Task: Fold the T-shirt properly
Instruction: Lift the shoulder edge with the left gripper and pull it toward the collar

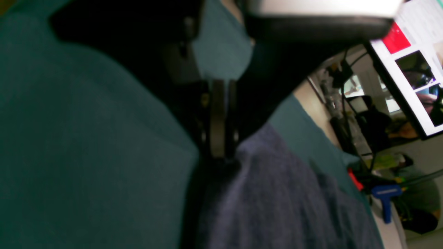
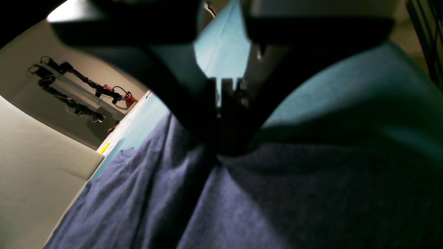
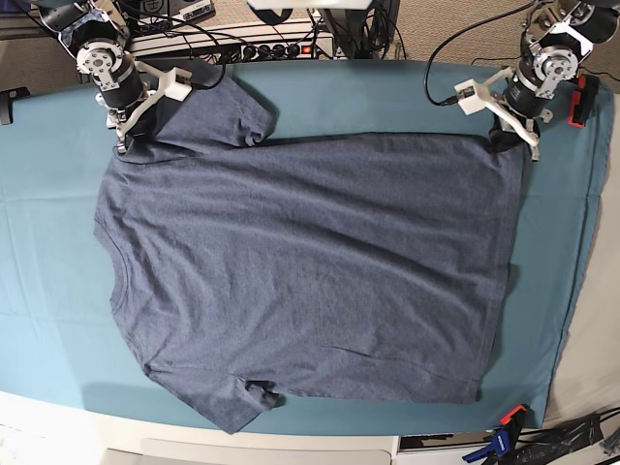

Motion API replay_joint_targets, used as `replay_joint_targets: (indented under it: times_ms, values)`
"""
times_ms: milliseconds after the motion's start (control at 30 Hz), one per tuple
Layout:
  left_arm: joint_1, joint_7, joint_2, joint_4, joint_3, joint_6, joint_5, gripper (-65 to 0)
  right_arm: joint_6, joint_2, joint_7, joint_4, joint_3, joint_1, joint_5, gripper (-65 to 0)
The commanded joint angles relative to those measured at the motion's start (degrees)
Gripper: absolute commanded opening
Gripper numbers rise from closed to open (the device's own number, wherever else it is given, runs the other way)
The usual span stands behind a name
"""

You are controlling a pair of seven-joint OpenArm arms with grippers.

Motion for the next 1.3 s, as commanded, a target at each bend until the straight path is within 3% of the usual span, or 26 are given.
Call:
replay_joint_targets:
  times_ms: [0, 67, 333, 733, 933, 1133, 1233, 1267]
  values:
    - [0.28, 1.18, -1.73, 0.87, -0.15, 0.52, -0.39, -65.0, -0.85, 0.83, -0.87, 0.7, 0.5, 0.48, 0.09, -65.0]
    - [0.26, 2.14, -2.84, 2.32, -0.22, 2.01, -0.42, -65.0, -1.29, 0.81, -1.42, 0.74, 0.5, 1.05, 0.09, -65.0]
    - [-1.31, 6.86, -5.92, 9.49, -1.22, 2.08, -1.07, -65.0, -1.68, 0.79, -3.98, 0.74, 2.91, 3.89, -0.57, -65.0]
    - [-4.81, 4.33, -6.8, 10.91, -13.79, 1.79, -11.28, -65.0, -1.75, 0.83, -2.49, 2.62, 15.98, 3.93, 4.46, -65.0]
    - [-4.74, 4.37, -7.65, 10.88, -16.65, 1.46, -15.47, -65.0, -1.62, 0.79, -2.51, 5.77, 16.96, 4.48, 7.5, -65.0]
    - [-4.46, 3.82, -7.34, 10.84, -16.63, -10.91, -22.86, -65.0, -1.6, 0.79, -2.75, 6.03, 16.94, 4.48, 7.82, -65.0]
    - [-4.5, 0.63, -7.34, 10.84, -16.63, -16.44, -23.63, -64.4, -1.62, 0.63, -2.8, 6.03, 16.94, 4.5, 7.82, -65.0]
    - [-4.5, -0.72, -7.34, 10.84, -16.65, -17.33, -23.63, -59.2, -1.62, 0.44, -2.8, 6.03, 16.94, 4.5, 7.82, -65.0]
